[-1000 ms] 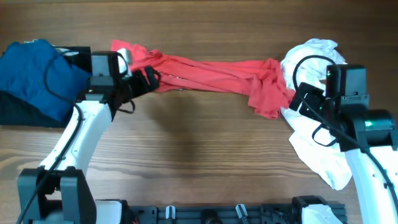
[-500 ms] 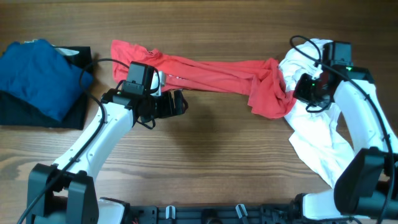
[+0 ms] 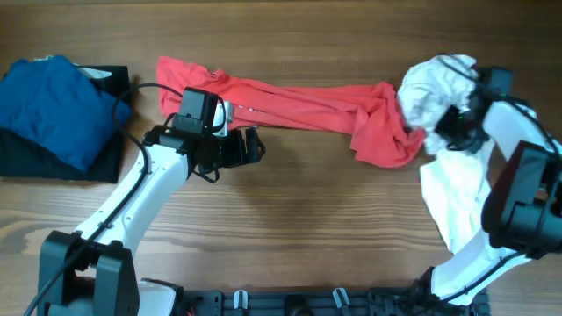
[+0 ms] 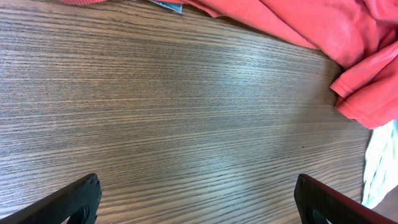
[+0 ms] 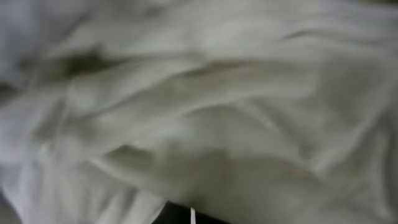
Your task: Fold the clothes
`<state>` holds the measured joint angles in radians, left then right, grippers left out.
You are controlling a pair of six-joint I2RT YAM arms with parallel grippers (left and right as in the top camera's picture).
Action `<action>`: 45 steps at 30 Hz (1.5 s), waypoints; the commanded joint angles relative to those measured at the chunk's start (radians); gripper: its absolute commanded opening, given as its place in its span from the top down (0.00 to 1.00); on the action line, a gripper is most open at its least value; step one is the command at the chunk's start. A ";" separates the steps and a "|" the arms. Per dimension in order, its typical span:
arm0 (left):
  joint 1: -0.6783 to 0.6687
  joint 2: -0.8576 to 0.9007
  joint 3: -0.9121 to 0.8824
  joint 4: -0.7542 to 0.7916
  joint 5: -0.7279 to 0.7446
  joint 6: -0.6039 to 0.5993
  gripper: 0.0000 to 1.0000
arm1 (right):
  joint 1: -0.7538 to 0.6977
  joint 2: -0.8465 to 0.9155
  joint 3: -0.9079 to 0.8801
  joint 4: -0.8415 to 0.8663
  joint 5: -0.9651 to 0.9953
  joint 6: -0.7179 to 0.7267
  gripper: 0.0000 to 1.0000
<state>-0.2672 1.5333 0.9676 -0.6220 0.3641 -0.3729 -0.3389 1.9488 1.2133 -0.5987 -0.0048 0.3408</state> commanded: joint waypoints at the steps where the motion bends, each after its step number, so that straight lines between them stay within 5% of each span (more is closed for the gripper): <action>1: -0.004 -0.002 0.001 0.000 -0.010 -0.002 0.00 | -0.136 0.065 0.013 0.033 0.248 0.060 0.96; 5: -0.004 -0.002 0.001 0.000 -0.009 -0.002 0.00 | -0.272 0.032 0.079 0.001 0.182 0.215 0.95; 9: -0.004 -0.002 0.001 0.000 -0.009 -0.002 0.00 | -0.283 -0.095 0.139 0.024 -0.028 0.087 0.91; 11: -0.004 -0.002 0.001 0.002 -0.010 -0.002 0.00 | -0.241 -0.193 0.139 0.025 -0.199 -0.026 0.79; 17: -0.004 -0.002 0.001 0.050 -0.051 -0.002 0.00 | 0.127 -0.347 0.135 -0.234 -0.337 -0.304 0.67; 22: -0.004 -0.002 0.001 0.042 -0.051 -0.002 0.00 | 0.471 -0.285 0.057 -0.177 -0.190 -0.250 0.61; 24: -0.004 -0.002 0.001 0.042 -0.051 -0.002 0.00 | 0.547 -0.246 0.042 -0.125 0.032 -0.097 0.59; 34: -0.004 -0.002 0.001 0.031 -0.051 -0.002 0.00 | 0.572 -0.040 0.042 0.021 0.057 -0.020 0.64; 35: -0.004 -0.002 0.001 0.031 -0.051 -0.002 0.00 | 0.572 -0.029 0.042 0.026 0.057 -0.020 0.73; 36: -0.004 -0.002 0.001 0.031 -0.051 -0.002 0.00 | 0.571 -0.024 0.042 0.025 0.058 -0.019 0.92; 38: -0.004 -0.002 0.001 0.031 -0.051 -0.002 0.00 | 0.571 -0.041 0.047 -0.009 0.076 -0.019 0.96; 45: -0.004 -0.002 0.001 0.064 -0.051 -0.002 0.00 | 0.571 -0.528 0.135 -0.618 0.158 -0.021 0.96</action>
<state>-0.2676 1.5337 0.9676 -0.5797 0.3191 -0.3729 0.2306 1.5768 1.3186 -1.1038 0.0841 0.2806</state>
